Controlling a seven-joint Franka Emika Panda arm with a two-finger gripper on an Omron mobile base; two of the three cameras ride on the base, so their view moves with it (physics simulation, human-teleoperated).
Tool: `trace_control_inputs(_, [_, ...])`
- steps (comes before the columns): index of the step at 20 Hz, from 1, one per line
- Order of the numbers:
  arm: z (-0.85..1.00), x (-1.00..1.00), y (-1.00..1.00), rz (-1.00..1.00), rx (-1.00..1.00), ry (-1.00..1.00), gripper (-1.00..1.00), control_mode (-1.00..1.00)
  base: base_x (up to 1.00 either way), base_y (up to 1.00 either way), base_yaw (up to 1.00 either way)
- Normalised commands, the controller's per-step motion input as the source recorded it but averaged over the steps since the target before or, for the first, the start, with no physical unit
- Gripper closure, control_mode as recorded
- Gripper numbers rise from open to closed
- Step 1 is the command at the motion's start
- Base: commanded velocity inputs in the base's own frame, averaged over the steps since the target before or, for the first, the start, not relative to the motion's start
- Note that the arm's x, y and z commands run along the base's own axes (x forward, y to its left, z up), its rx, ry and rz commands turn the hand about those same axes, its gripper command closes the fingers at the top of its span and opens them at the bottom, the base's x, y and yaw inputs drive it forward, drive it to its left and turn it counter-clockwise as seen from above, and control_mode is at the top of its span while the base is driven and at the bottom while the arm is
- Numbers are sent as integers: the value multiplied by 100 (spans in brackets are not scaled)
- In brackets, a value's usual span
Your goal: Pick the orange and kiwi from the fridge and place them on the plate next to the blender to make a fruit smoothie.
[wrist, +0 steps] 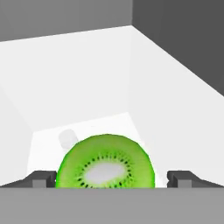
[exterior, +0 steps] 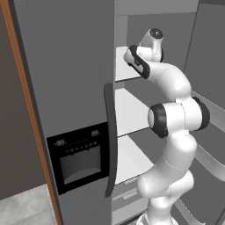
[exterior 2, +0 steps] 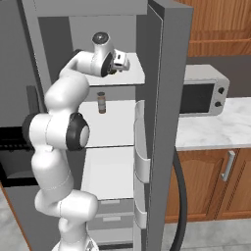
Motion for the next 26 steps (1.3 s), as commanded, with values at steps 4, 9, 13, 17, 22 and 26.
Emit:
trace_control_inputs(4, [-6, 19, 0, 0, 0, 0, -100, -100, 0, 0, 0])
trace_control_inputs(9, [-15, 7, -7, 0, 0, 0, 100, -100, 0, 0, 0])
trace_control_inputs(13, [-35, -18, -13, 0, 0, 0, 100, -100, 0, 0, 0])
trace_control_inputs(17, [-3, 0, 0, 0, 0, 0, 100, -100, 0, 0, 0])
trace_control_inputs(22, [0, -3, 0, 0, 0, 0, 100, -100, 0, 0, 0])
trace_control_inputs(26, [0, -58, -5, 0, 1, -6, 100, -100, 0, 0, 0])
